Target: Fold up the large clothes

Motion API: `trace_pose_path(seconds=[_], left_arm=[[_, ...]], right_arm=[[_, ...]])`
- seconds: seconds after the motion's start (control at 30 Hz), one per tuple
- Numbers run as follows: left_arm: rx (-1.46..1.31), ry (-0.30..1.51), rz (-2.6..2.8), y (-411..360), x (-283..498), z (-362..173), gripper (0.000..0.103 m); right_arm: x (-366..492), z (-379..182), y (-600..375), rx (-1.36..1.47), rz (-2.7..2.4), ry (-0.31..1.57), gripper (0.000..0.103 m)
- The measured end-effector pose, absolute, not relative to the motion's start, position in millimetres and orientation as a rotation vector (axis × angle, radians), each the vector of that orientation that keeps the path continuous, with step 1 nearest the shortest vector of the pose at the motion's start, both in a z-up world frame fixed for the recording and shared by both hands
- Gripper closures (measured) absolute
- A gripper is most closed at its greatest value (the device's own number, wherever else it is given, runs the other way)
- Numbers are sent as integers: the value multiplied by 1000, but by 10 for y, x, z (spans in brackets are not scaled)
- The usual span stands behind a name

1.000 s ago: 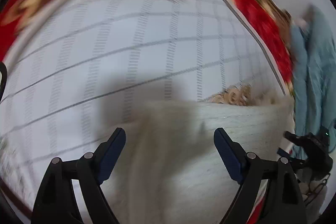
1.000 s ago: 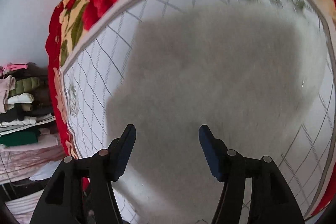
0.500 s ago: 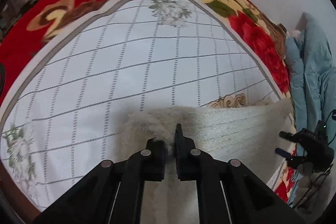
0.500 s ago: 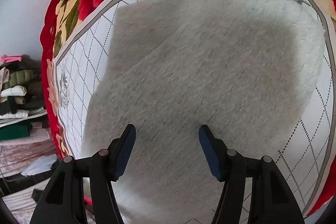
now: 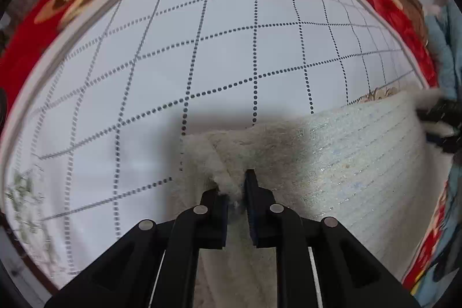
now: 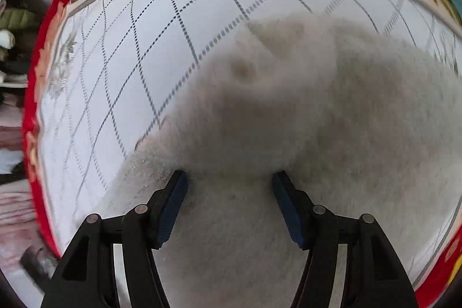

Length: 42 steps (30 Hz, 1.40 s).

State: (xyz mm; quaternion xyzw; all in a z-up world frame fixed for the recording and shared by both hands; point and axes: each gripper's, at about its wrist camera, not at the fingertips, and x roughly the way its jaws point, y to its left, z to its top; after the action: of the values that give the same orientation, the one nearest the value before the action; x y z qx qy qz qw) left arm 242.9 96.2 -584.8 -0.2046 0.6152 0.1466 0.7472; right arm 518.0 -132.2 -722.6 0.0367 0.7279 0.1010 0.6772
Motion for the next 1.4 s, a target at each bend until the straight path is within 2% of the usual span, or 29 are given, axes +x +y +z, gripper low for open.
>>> trace_pose_path(seconds=[0.03, 0.13, 0.17, 0.2, 0.23, 0.27, 0.3, 0.37, 0.4, 0.47, 0.57, 0.63, 0.67, 0.7, 0.73, 0.8, 0.87, 1.03, 1.1, 1.17, 1.23, 1.27, 1.37, 1.4], left_arm=[[-439, 1337, 321, 962, 2446, -5784, 88], [-395, 1293, 325, 921, 2493, -5561, 72], [-384, 1274, 327, 907, 2504, -5501, 57], [-364, 1248, 321, 869, 2526, -5415, 34], [-344, 1227, 316, 832, 2541, -5356, 23], [-310, 1204, 312, 765, 2569, -5283, 10], [-283, 1185, 310, 697, 2607, -5228, 10], [-247, 1164, 299, 556, 2708, -5181, 8], [-235, 1164, 285, 459, 2779, -5172, 3], [-208, 1158, 273, 283, 2886, -5186, 3], [-159, 1156, 233, -66, 3091, -5221, 3], [-128, 1169, 178, -355, 3266, -5243, 3], [-103, 1169, 163, -484, 3269, -5220, 3], [-69, 1166, 156, -623, 3322, -5221, 3], [-53, 1165, 144, -704, 3357, -5217, 3], [8, 1185, 126, -927, 3404, -5233, 3], [16, 1232, 111, -1059, 3357, -5234, 3], [-76, 1354, 91, -1229, 2899, -5161, 3], [-42, 1371, 99, -1302, 2819, -5208, 3], [-23, 1386, 103, -1372, 2856, -5266, 3], [-49, 1358, 104, -1416, 3016, -5303, 3], [-43, 1337, 105, -1454, 3089, -5324, 3], [39, 1373, 108, -1581, 3452, -5696, 0], [17, 1419, 109, -1564, 3548, -5868, 0]], right_arm=[[5206, -7165, -1330, 88, 240, 1641, 36], [5177, -6758, -1633, 219, 300, 1578, 36], [5139, -6628, -1796, 279, 305, 1549, 36], [5070, -6488, -2055, 344, 292, 1511, 32], [5017, -6413, -2247, 374, 266, 1487, 28], [4943, -6361, -2488, 401, 227, 1455, 19], [4858, -6352, -2752, 421, 179, 1422, 15], [4737, -6485, -3211, 479, 102, 1396, 14], [4704, -6598, -3399, 519, 75, 1403, 14], [4653, -7004, -3800, 662, 49, 1412, 14], [4722, -7591, -4009, 855, 155, 1368, 15], [4775, -7742, -4036, 931, 225, 1288, 15], [4787, -7736, -4052, 952, 253, 1241, 33], [4806, -7783, -4040, 1013, 298, 1241, 74], [4781, -7800, -4024, 1043, 295, 1247, 74], [4604, -7685, -4068, 1070, 246, 1216, 85], [4267, -7553, -4196, 1169, 186, 1188, 90], [3177, -7142, -4507, 1173, -23, 1261, 89], [2946, -7073, -4583, 1041, -99, 1377, 79], [2777, -7016, -4685, 915, -173, 1466, 78], [2755, -6940, -4671, 880, -153, 1468, 71], [2796, -6872, -4641, 827, -142, 1475, 63], [3005, -6611, -4504, 636, -123, 1458, 14], [3081, -6511, -4471, 607, -95, 1426, 14]])
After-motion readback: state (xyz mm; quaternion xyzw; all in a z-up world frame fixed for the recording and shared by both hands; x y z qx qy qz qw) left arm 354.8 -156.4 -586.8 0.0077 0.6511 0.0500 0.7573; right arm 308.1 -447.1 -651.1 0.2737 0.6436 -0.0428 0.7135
